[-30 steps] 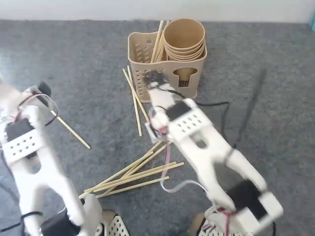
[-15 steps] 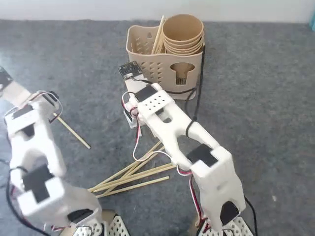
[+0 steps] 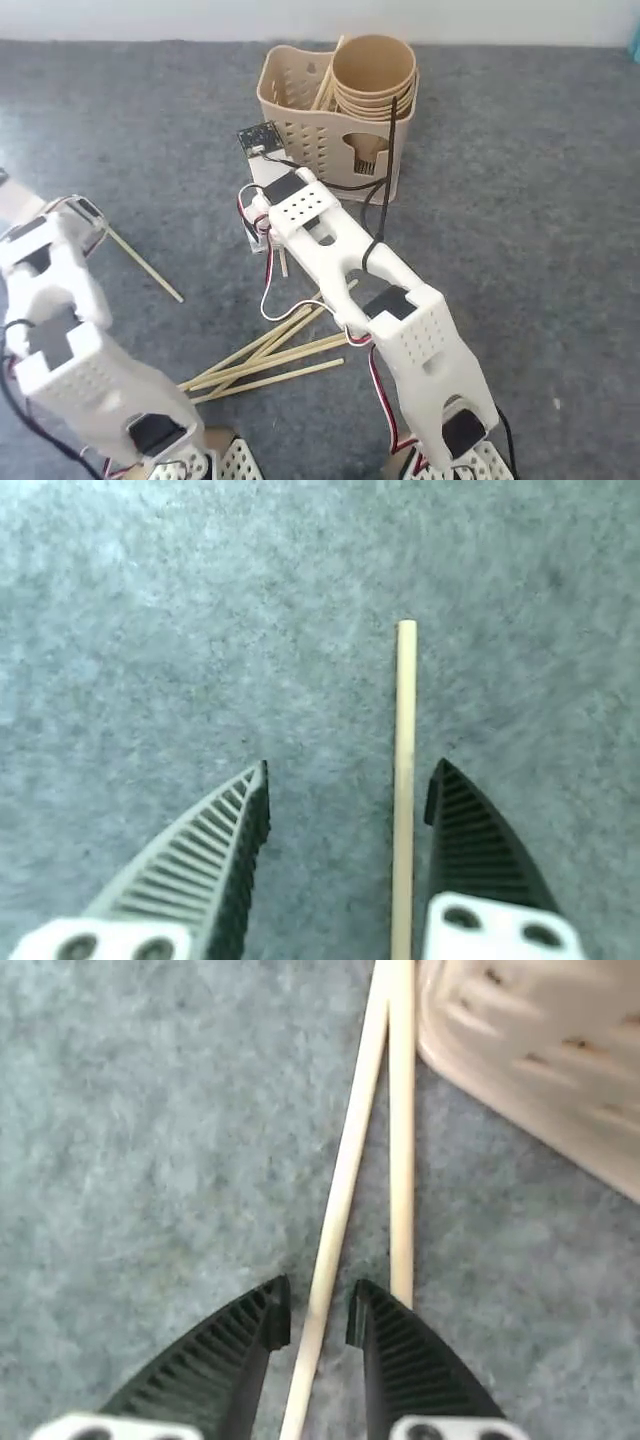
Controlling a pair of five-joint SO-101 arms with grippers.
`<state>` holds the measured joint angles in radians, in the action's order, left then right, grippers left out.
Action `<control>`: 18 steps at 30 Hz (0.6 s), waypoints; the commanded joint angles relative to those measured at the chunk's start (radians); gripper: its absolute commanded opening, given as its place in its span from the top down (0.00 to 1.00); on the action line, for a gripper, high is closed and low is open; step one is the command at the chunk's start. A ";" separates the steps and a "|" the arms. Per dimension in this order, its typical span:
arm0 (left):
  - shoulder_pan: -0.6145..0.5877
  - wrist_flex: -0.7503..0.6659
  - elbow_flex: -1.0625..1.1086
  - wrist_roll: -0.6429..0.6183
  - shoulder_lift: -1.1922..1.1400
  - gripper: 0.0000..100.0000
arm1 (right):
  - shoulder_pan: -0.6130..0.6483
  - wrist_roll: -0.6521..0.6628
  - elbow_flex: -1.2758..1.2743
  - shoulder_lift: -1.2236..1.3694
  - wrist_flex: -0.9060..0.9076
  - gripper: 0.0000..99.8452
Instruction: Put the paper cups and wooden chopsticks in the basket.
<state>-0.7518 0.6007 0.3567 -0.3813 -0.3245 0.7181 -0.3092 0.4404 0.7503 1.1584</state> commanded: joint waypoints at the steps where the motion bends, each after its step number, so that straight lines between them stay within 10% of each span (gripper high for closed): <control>1: -0.005 -0.025 -0.047 0.003 -0.005 0.76 | -0.010 -0.021 0.035 0.005 -0.007 0.89; 10: 0.040 -0.005 -0.107 0.080 -0.091 0.77 | 0.036 -0.021 0.037 0.025 0.025 0.99; 18: 0.058 0.077 -0.335 0.083 -0.316 0.99 | 0.117 0.029 0.037 -0.031 0.157 0.99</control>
<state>-0.6966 0.6360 0.1250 -0.3030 -0.5547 0.7718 -0.3122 0.4695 0.7748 1.2413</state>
